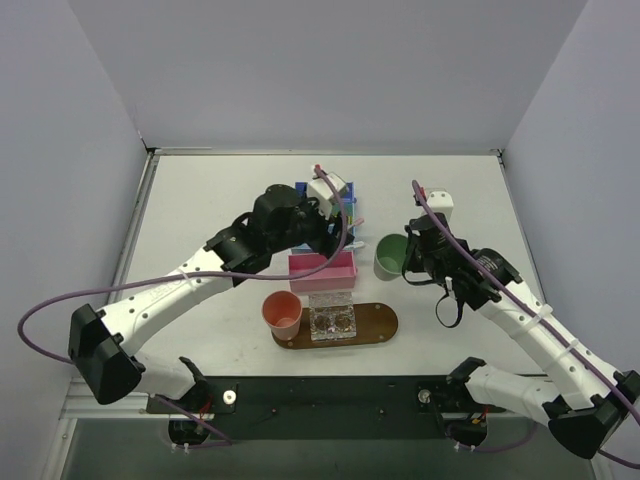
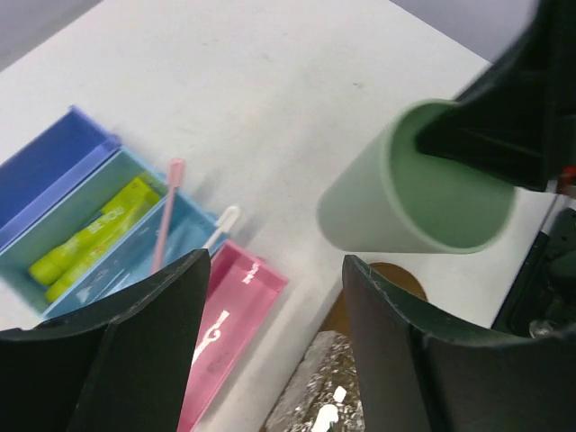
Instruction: Prepare toiletry sets of a toothbrush and toothpaste on the tray
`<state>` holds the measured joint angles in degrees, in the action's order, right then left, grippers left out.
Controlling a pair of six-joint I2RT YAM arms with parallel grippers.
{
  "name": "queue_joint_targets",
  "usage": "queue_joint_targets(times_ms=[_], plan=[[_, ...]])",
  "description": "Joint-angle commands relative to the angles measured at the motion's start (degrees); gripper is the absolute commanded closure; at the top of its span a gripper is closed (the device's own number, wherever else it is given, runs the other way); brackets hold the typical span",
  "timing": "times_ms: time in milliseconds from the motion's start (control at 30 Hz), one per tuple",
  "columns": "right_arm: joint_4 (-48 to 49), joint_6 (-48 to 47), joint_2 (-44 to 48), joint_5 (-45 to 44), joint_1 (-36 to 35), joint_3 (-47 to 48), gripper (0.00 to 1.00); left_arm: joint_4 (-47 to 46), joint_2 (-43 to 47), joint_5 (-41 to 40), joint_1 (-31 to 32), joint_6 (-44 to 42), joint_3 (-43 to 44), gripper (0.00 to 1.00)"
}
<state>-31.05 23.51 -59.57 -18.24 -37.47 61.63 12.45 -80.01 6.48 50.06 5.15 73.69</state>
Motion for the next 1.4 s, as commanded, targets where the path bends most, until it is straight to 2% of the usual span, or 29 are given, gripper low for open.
queue_joint_targets(times_ms=[0, 100, 367, 533, 867, 1367], plan=[[-0.5, -1.4, 4.2, 1.9, 0.4, -2.3, 1.0, -5.6, 6.6, 1.7, -9.0, 1.3, -5.6, 0.29], [-2.3, -0.5, 6.3, 2.5, 0.3, -4.3, 1.0, -6.3, 9.1, 2.1, -16.5, 3.3, -8.2, 0.28], [-5.3, 5.1, 9.6, 6.9, -0.7, -9.1, 1.0, -6.6, 11.3, 0.1, -27.0, 7.5, -9.6, 0.27], [-5.7, 7.3, 9.6, 8.5, -2.1, -10.5, 1.0, -6.5, 11.3, -3.1, -27.3, 7.5, -10.1, 0.27], [-5.8, 10.6, 6.3, 6.5, -7.2, -11.3, 1.0, -6.6, 10.7, -3.5, -27.3, 7.2, -10.5, 0.27], [-5.2, 11.7, 4.6, 5.8, -7.1, -13.8, 1.0, -6.7, 10.7, -3.6, -27.2, 7.2, -10.8, 0.27]])
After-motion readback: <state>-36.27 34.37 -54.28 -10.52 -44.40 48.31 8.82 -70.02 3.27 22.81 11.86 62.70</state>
